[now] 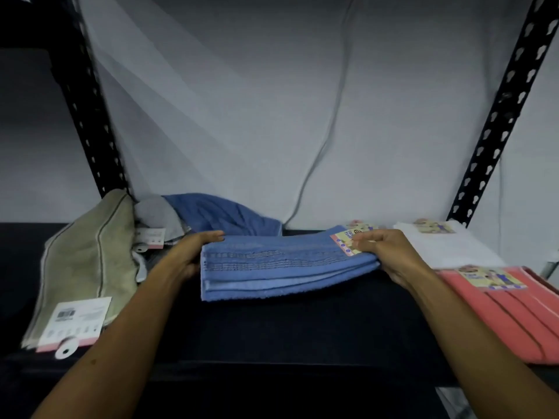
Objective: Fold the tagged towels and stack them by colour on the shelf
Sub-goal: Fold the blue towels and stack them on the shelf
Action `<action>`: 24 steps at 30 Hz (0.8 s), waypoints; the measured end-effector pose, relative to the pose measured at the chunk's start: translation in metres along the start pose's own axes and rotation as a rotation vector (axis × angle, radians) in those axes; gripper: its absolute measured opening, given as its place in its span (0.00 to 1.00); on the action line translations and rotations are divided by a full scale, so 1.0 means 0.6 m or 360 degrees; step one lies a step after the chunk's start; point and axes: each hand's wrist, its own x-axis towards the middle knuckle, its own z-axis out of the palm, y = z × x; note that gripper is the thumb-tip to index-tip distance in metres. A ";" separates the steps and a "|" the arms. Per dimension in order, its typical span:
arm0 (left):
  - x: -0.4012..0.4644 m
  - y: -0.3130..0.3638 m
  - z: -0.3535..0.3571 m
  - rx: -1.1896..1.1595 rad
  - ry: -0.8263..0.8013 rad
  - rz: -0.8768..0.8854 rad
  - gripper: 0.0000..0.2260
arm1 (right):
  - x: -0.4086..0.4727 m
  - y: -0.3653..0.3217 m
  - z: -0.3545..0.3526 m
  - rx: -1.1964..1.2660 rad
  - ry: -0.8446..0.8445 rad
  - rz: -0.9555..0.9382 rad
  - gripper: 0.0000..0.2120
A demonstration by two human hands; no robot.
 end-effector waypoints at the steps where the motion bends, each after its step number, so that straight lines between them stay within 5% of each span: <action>1: -0.002 -0.008 -0.015 0.0059 0.0022 -0.0008 0.08 | 0.003 0.008 0.010 -0.0115 -0.0031 -0.0010 0.06; 6: -0.027 -0.033 -0.057 0.0411 0.0287 0.0100 0.05 | 0.042 0.015 0.062 -0.0824 -0.0080 -0.0361 0.12; 11: -0.052 -0.037 -0.064 0.0670 0.0247 0.0135 0.02 | 0.108 0.000 0.115 -0.1250 -0.0021 -0.0564 0.13; 20: -0.095 -0.033 -0.024 0.1401 -0.0267 0.0067 0.07 | 0.185 -0.004 0.146 -0.1481 -0.0070 -0.0644 0.19; 24: -0.107 -0.040 0.018 0.1436 -0.0479 0.0014 0.08 | 0.196 0.011 0.150 -0.1605 -0.0039 -0.0722 0.17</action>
